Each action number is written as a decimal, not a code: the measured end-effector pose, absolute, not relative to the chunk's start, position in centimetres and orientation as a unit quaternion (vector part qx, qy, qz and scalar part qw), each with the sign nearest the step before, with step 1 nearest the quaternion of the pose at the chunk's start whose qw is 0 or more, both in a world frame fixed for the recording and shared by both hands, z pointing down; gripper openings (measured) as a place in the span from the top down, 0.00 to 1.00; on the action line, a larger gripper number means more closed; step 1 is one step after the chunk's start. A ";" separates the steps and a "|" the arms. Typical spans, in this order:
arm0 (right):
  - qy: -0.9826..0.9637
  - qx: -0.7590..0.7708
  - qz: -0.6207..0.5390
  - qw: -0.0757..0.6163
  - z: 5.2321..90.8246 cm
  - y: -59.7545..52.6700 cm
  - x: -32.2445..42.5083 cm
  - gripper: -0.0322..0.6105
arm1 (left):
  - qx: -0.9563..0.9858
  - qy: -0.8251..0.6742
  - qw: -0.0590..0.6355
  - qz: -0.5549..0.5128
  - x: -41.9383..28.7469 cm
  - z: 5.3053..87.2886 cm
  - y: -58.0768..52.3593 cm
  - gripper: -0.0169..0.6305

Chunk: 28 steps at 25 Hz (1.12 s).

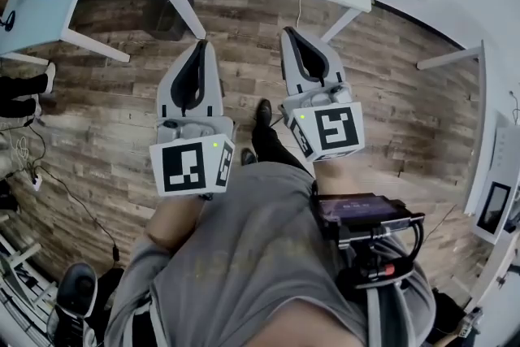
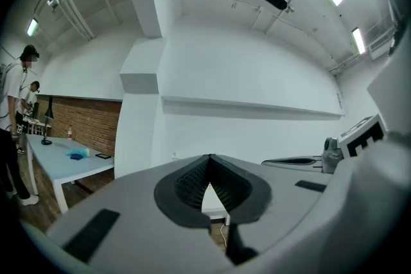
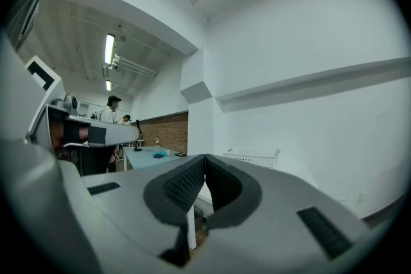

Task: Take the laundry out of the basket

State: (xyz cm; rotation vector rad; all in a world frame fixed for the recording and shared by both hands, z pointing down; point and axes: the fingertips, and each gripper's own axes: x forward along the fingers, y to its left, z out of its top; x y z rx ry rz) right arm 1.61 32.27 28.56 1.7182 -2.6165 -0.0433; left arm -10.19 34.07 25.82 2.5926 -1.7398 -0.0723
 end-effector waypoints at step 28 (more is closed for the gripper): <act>-0.820 0.571 -0.022 -0.029 26.3 13.0 10.6 0.94 | 0.852 -0.524 -0.015 -0.013 -0.2 23.7 14.0 0.96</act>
